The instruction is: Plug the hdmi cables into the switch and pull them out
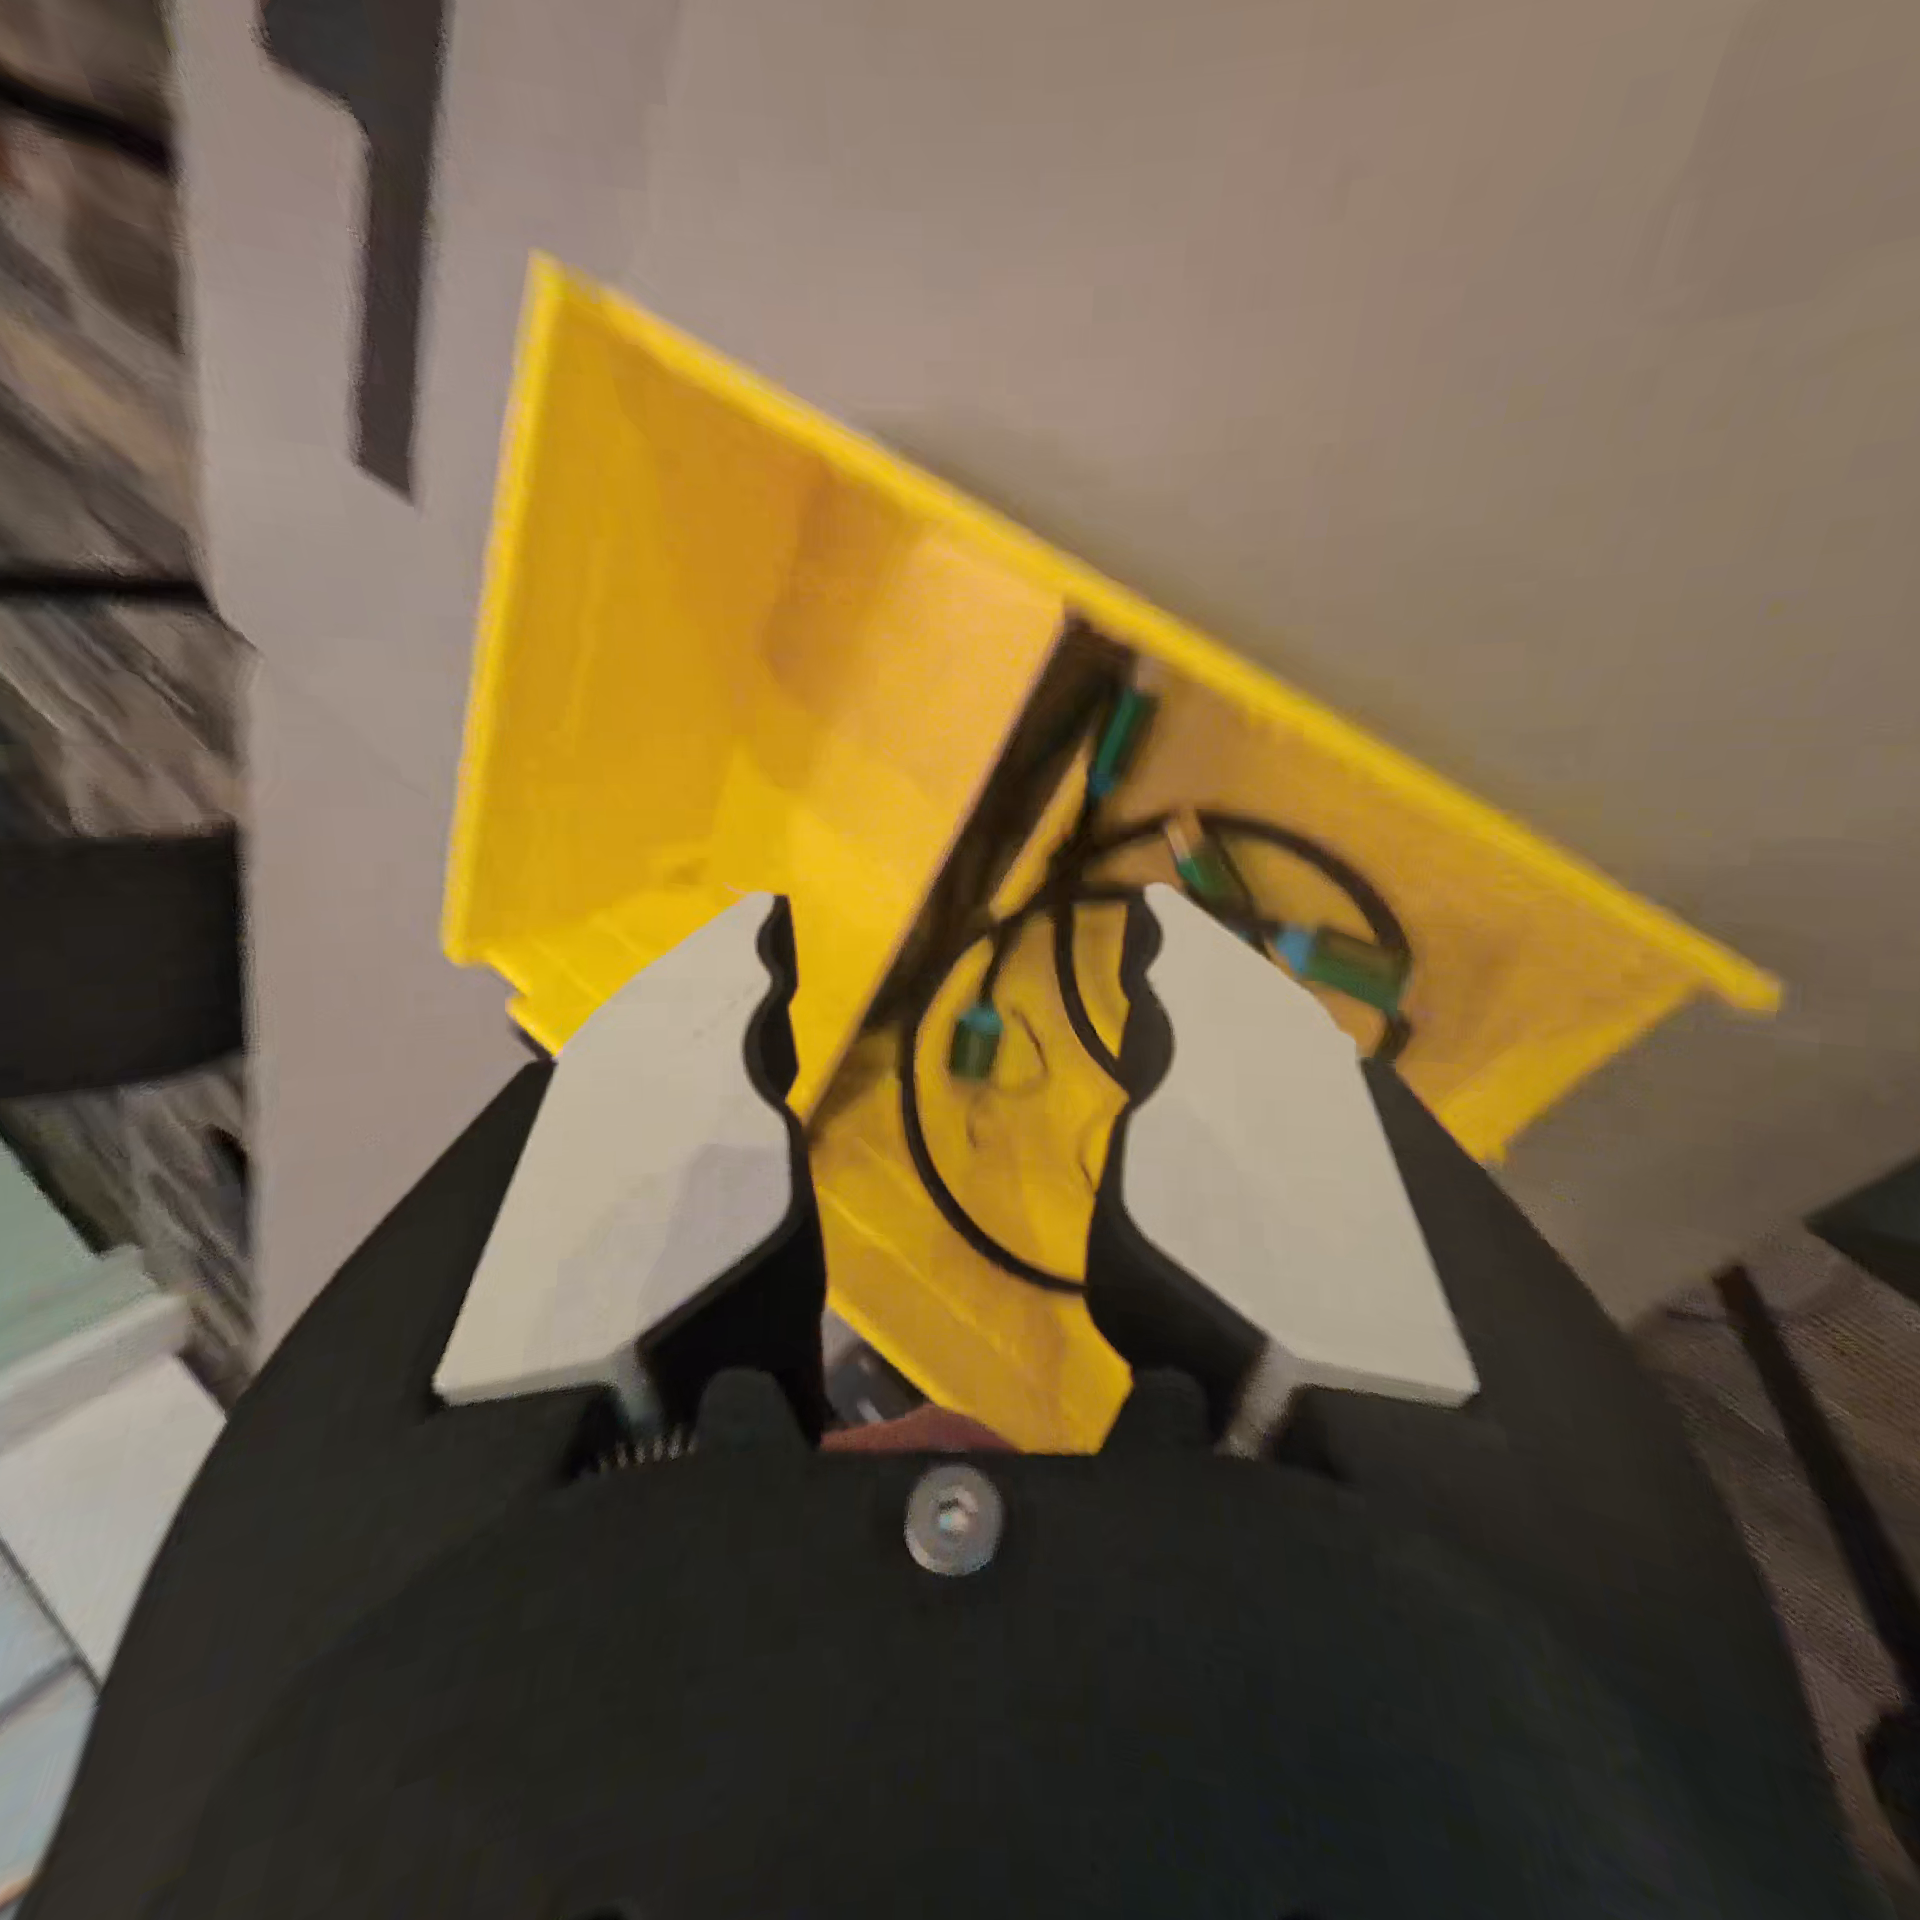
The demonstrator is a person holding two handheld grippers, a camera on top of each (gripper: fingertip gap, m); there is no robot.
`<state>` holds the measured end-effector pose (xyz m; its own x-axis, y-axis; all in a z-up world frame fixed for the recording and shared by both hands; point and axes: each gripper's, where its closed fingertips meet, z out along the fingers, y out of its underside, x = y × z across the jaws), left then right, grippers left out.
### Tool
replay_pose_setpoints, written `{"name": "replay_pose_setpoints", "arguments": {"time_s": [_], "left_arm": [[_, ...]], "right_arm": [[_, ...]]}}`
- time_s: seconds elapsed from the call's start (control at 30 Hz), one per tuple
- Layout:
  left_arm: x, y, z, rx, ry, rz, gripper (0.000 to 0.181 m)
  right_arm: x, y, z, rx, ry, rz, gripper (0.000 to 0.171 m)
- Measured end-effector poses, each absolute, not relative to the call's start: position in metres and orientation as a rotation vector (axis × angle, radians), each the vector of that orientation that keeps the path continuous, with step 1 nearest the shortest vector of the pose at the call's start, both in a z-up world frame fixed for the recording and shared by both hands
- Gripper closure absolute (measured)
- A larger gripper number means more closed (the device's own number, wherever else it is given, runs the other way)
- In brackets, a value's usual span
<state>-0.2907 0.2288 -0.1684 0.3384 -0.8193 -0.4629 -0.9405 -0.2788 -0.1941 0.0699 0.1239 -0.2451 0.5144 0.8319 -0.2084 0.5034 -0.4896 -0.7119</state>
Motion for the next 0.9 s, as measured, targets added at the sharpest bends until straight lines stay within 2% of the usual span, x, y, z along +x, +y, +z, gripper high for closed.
{"name": "replay_pose_setpoints", "arguments": {"time_s": [0.2,0.37,0.5,0.6,0.63,0.83,0.9], "left_arm": [[-0.355,0.21,-0.226,-2.406,1.525,0.42,0.122],[-0.354,0.223,-0.256,-2.372,1.557,0.41,0.127],[-0.344,0.234,-0.274,-2.292,1.651,0.409,0.14],[-0.344,0.239,-0.285,-2.225,1.725,0.461,0.162],[-0.343,0.237,-0.288,-2.218,1.751,0.449,0.175],[-0.343,0.239,-0.285,-2.154,1.722,0.472,0.175],[-0.339,0.239,-0.281,-2.124,1.701,0.449,0.166]], "right_arm": [[0.062,0.121,-0.249,-2.176,-1.107,0.751,0.125],[0.063,0.119,-0.249,-2.18,-1.111,0.749,0.124],[0.067,0.119,-0.248,-2.181,-1.091,0.758,0.124],[0.068,0.119,-0.248,-2.179,-1.083,0.765,0.125],[0.068,0.119,-0.249,-2.18,-1.081,0.769,0.125],[0.067,0.118,-0.25,-2.177,-1.084,0.788,0.125],[0.066,0.118,-0.249,-2.174,-1.084,0.791,0.125]]}}
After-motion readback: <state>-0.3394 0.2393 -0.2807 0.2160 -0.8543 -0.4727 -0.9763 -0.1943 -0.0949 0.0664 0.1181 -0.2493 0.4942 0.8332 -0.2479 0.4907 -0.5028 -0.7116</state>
